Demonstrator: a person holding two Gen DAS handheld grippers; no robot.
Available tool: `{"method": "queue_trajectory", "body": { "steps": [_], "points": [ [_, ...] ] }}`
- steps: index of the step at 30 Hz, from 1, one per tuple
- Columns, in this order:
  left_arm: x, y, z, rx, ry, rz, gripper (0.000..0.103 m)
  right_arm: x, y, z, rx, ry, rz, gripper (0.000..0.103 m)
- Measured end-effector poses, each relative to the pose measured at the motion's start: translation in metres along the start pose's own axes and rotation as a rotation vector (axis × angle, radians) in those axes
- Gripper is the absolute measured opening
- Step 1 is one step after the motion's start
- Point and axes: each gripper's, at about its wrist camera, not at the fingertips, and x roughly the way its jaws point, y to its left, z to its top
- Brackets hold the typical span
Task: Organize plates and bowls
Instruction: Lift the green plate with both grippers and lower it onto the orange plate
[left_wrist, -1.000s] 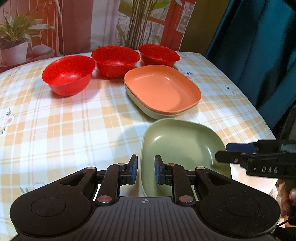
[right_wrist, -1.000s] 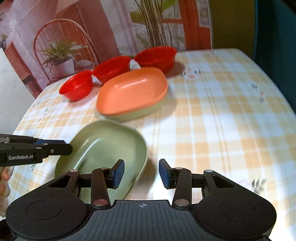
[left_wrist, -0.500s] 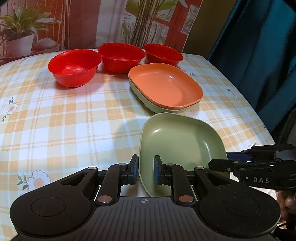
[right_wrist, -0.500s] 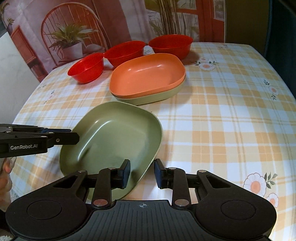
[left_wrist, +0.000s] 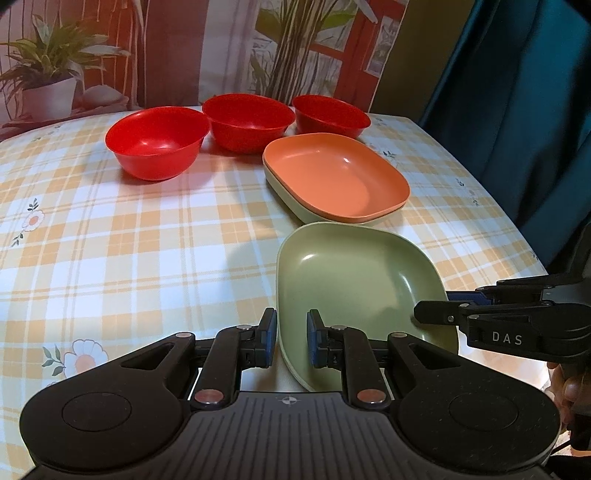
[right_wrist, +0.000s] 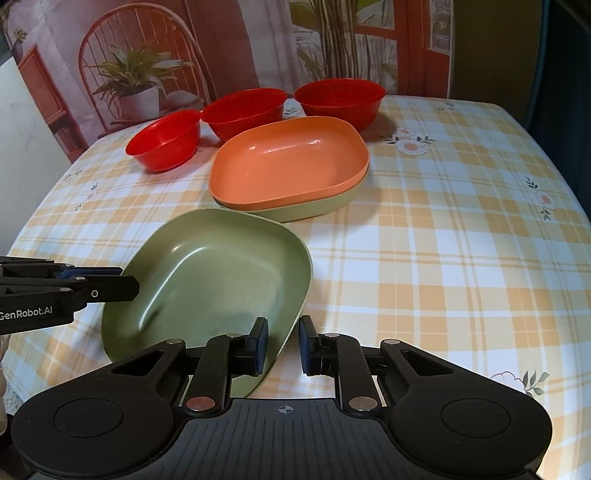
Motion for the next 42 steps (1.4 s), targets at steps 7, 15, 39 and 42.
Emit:
{"method": "queue_trajectory", "body": {
  "steps": [7, 15, 39, 42],
  "points": [
    [-0.004, -0.004, 0.000, 0.018, -0.005, 0.007, 0.018, -0.003, 0.001, 0.001, 0.000, -0.013, -0.003, 0.017],
    [-0.014, -0.007, 0.002, 0.028, -0.017, -0.010, 0.019, -0.014, 0.000, 0.007, 0.002, -0.037, 0.002, 0.017],
    [-0.024, -0.022, 0.020, 0.065, -0.064, -0.037, 0.019, -0.031, -0.013, 0.046, -0.023, -0.118, -0.011, 0.017],
    [-0.020, -0.026, 0.024, 0.075, -0.061, -0.048, 0.019, -0.031, -0.020, 0.049, -0.016, -0.117, -0.018, 0.017]
  ]
}}
